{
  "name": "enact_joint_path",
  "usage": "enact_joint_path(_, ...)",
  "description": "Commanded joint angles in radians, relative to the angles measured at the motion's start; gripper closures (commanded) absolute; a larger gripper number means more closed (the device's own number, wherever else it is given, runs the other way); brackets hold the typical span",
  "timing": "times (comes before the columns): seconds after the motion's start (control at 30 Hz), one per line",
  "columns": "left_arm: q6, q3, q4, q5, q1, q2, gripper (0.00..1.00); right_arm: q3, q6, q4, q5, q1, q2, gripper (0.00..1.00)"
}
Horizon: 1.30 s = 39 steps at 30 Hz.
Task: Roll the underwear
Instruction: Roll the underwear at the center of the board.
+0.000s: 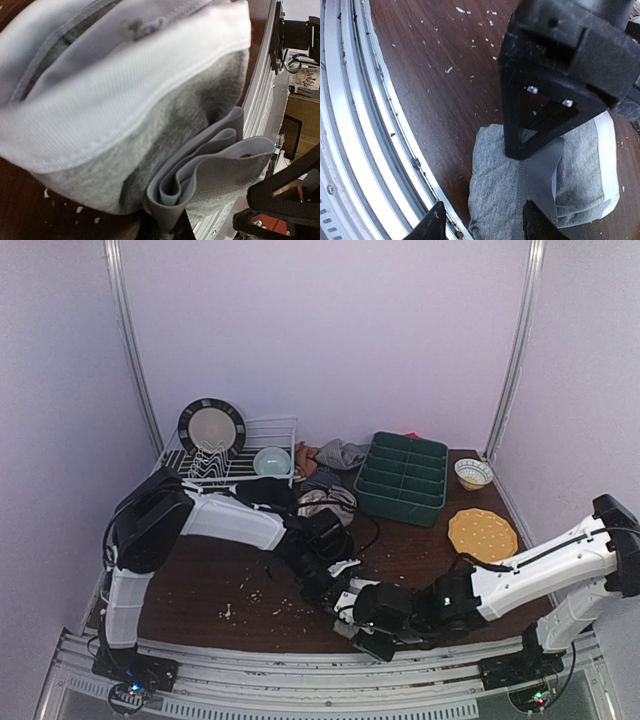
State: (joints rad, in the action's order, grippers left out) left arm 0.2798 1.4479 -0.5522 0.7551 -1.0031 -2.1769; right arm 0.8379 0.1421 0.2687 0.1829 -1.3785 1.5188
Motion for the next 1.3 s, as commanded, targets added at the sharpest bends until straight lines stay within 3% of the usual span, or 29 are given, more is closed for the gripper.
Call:
enact_joint_path(0.0,-0.005,-0.004,-0.052,-0.055,-0.008,-0.052,1.0,-0.018,0.024,0.014,0.008,-0.006,0.049,0.49)
enact_joint_path(0.23,0.0,-0.021,-0.045,-0.052,-0.01,-0.043,1.0,-0.019,0.073,0.055,0.069,-0.005,0.133,0.56)
enact_joint_path(0.4,0.002,-0.013,-0.04,-0.039,-0.012,-0.041,1.0,-0.023,0.123,0.087,0.104,-0.005,0.21,0.74)
enact_joint_path(0.53,0.022,-0.038,0.001,-0.021,-0.012,-0.003,1.0,-0.031,0.164,0.094,0.109,-0.003,0.226,1.0)
enact_joint_path(0.6,0.034,-0.055,0.015,-0.028,-0.013,0.029,0.98,-0.055,0.177,0.071,0.083,-0.002,0.194,1.0)
enact_joint_path(0.7,0.05,-0.086,0.028,-0.067,-0.014,0.088,0.79,-0.116,0.194,0.005,0.004,0.005,0.107,1.0)
enact_joint_path(0.8,0.077,-0.131,0.05,-0.129,-0.012,0.157,0.41,-0.171,0.217,-0.051,-0.11,0.029,0.011,1.0)
enact_joint_path(0.87,0.094,-0.166,0.077,-0.172,-0.012,0.216,0.06,-0.203,0.234,-0.078,-0.2,0.053,-0.035,1.0)
enact_joint_path(1.07,0.119,-0.294,0.21,-0.308,-0.008,0.375,0.02,-0.327,0.296,-0.218,-0.494,0.207,-0.144,1.0)
enact_joint_path(1.27,-0.036,-0.447,0.419,-0.526,-0.058,0.53,0.02,-0.364,0.392,-0.288,-0.72,0.314,-0.214,1.0)
